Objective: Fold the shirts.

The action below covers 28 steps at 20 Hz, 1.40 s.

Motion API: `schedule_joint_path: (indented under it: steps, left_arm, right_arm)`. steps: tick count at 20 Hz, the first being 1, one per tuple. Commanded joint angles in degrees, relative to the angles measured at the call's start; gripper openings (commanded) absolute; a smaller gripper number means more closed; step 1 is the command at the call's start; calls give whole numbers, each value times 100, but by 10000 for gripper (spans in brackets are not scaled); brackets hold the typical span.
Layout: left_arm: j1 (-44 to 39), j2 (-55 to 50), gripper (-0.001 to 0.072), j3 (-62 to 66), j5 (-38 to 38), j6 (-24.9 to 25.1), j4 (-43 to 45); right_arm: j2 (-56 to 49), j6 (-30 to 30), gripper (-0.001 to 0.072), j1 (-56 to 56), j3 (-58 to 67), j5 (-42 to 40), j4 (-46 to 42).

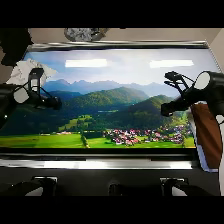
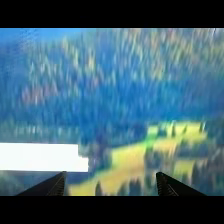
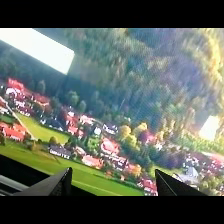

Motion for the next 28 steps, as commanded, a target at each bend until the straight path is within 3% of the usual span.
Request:
schedule_joint_path:
  steps: [1, 4, 6, 9, 11, 14, 17, 19, 21, 24, 26, 28]
  left_arm:
    - [170, -127, 720, 188, 1718, -343, -11]
    - [1375, -962, 720, 1250, 2247, -2269, -315]
    - [2474, -1665, 720, 1954, 2177, -2841, -1364]
    - [3762, -2341, 719, 2109, 2144, -2894, -2684]
    - [4183, -2747, 719, 2109, 2144, -2889, -2896]
    - [4232, -3338, 720, 2109, 2730, -2892, -2938]
    - [4109, -3891, 720, 2111, 3801, -2883, -3694]
    - [4035, -4218, 720, 2184, 4218, -2350, -4605]
    - [3982, -4594, 719, 2439, 4339, -1198, -5687]
    - [3965, -5130, 720, 3012, 4297, -33, -7112]
    - [3921, -5396, 719, 3388, 4194, 520, -7560]
    - [3895, -5576, 719, 3580, 4181, 542, -7573]
  right_arm:
    - [-4, 2, 608, 2, -2, -396, -24]
    - [-4, -2, 608, 2, -2, -339, -24]
    - [-4, -44, 608, 2, -2, -402, -24]
    - [-4, -46, 609, 2, -2, -297, -22]
    - [-4, -44, 612, 2, -2, -157, -17]
    - [-4, -44, 612, 2, -2, -122, 52]
    - [-4, -42, 612, 2, -2, -122, 240]
    - [-4, -46, 610, 2, -2, -136, 501]
    - [-4, -44, 609, 4, -2, -186, 697]
    - [-4, -44, 608, 9, -2, -109, 984]
    - [-4, -42, 608, 9, -2, -96, 1104]
    - [-4, -11, 607, 9, -2, -55, 1152]
